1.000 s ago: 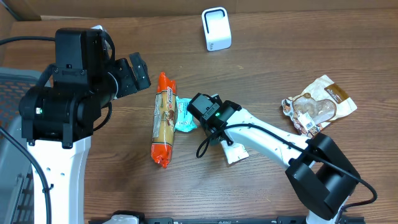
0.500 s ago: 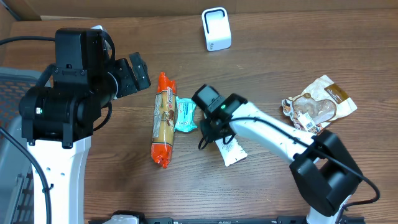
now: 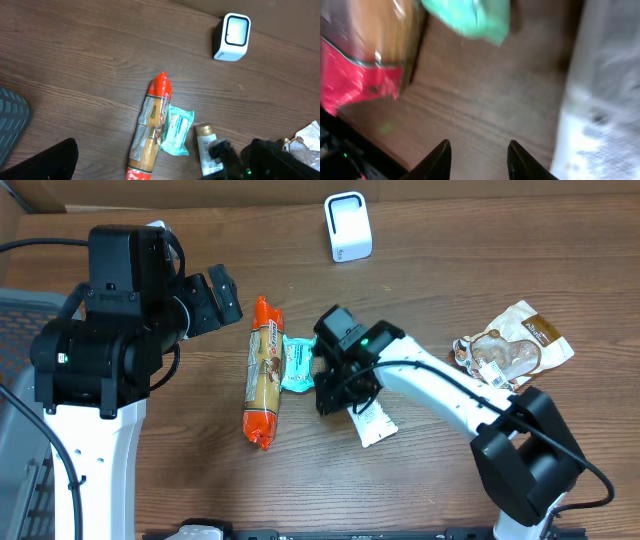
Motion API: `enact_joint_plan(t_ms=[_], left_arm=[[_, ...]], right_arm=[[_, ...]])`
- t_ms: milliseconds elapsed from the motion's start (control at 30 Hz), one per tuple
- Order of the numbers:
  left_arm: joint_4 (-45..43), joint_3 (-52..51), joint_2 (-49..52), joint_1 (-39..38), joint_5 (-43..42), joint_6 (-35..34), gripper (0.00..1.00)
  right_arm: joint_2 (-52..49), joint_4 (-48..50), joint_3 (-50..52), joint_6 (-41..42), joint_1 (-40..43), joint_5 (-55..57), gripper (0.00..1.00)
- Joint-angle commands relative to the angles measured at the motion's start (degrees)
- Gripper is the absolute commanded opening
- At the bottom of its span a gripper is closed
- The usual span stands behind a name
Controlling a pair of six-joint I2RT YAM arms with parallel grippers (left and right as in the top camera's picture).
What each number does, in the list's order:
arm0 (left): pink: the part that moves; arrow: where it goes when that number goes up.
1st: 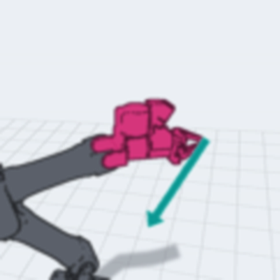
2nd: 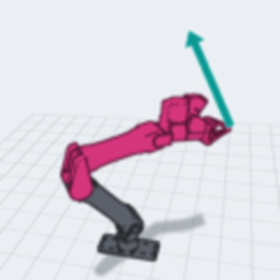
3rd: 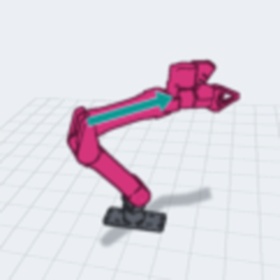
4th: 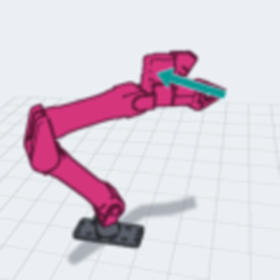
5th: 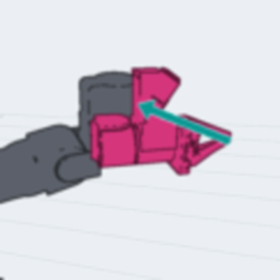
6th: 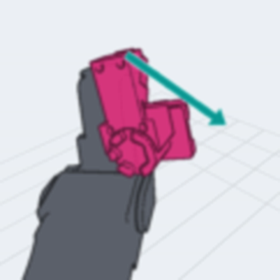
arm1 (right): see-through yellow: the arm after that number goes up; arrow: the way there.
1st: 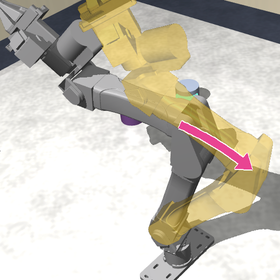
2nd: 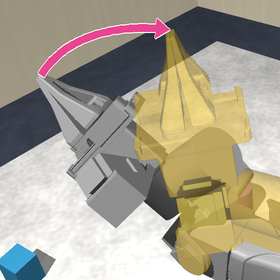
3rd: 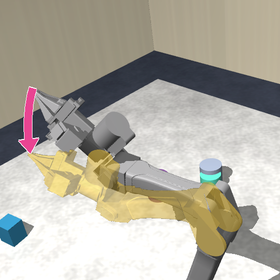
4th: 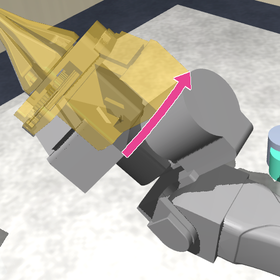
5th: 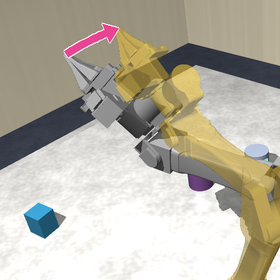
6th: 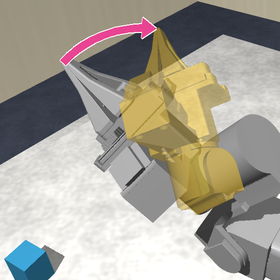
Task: Scan the item barcode
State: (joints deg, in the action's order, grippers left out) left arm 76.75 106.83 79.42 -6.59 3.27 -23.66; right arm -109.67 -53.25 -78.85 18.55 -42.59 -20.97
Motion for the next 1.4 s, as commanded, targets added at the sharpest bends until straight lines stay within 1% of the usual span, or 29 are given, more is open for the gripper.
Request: enact_joint_plan(t_ms=[0,67,100,200,267,400,467,500,567,667,700,733,800,867,933,1000,1100,1167,1233,1367], left_arm=[[-0.07,0.94,0.09,0.20,0.31,-0.37,1.00],[-0.07,0.94,0.09,0.20,0.31,-0.37,1.00],[-0.07,0.94,0.09,0.20,0.31,-0.37,1.00],[-0.07,0.94,0.09,0.20,0.31,-0.37,1.00],[-0.07,0.94,0.09,0.20,0.31,-0.37,1.00],[-0.07,0.94,0.09,0.20,0.31,-0.37,1.00],[-0.07,0.94,0.09,0.20,0.31,-0.37,1.00],[-0.07,0.94,0.09,0.20,0.31,-0.37,1.00],[-0.07,0.94,0.09,0.20,0.31,-0.37,0.99],[-0.07,0.94,0.09,0.20,0.31,-0.37,1.00],[-0.07,0.94,0.09,0.20,0.31,-0.37,1.00],[-0.07,0.94,0.09,0.20,0.31,-0.37,1.00],[-0.07,0.94,0.09,0.20,0.31,-0.37,1.00],[-0.07,0.94,0.09,0.20,0.31,-0.37,0.99],[-0.07,0.94,0.09,0.20,0.31,-0.37,1.00],[-0.07,0.94,0.07,0.20,0.31,-0.37,1.00],[-0.07,0.94,0.09,0.20,0.31,-0.37,1.00],[-0.07,0.94,0.09,0.20,0.31,-0.37,0.99],[-0.07,0.94,0.09,0.20,0.31,-0.37,1.00],[-0.09,0.94,0.09,0.20,0.31,-0.37,0.99]], right_arm=[[-1.01,-0.28,3.19,2.93,-0.59,-0.90,0.38],[-1.01,-1.46,4.15,3.89,-0.31,1.84,0.38],[-1.01,-3.23,4.50,5.44,0.24,6.21,0.38],[-1.01,-5.86,4.55,5.77,1.60,12.68,0.38],[-1.01,-7.13,4.55,5.75,4.39,17.18,0.38],[-1.01,-6.29,4.55,5.64,9.68,20.96,0.38],[-1.01,-4.90,4.55,5.27,12.52,20.94,0.38],[-1.01,-2.89,4.55,4.85,15.58,20.92,0.38],[-1.01,-0.24,4.52,2.05,18.40,19.34,0.38],[-1.01,2.86,3.85,-2.64,21.94,12.98,0.42],[-0.98,3.17,3.41,-2.84,22.73,11.34,0.43],[-0.92,3.19,1.51,-3.87,24.57,6.03,0.44],[-0.92,2.54,-0.74,-3.82,25.66,1.92,0.45],[-0.92,1.18,-2.95,-3.06,25.94,-0.74,0.45],[-0.92,-0.28,-4.39,0.17,25.77,-2.67,0.48],[-0.92,-1.07,-4.52,3.78,24.74,-3.98,0.49],[-0.94,-0.92,-4.37,5.70,22.49,-4.00,0.53],[-0.94,0.48,-4.37,5.70,20.24,-3.91,0.55],[-0.96,2.82,-4.37,5.75,17.70,-2.62,0.56],[-1.16,8.15,-4.35,5.73,13.07,3.30,0.56]])
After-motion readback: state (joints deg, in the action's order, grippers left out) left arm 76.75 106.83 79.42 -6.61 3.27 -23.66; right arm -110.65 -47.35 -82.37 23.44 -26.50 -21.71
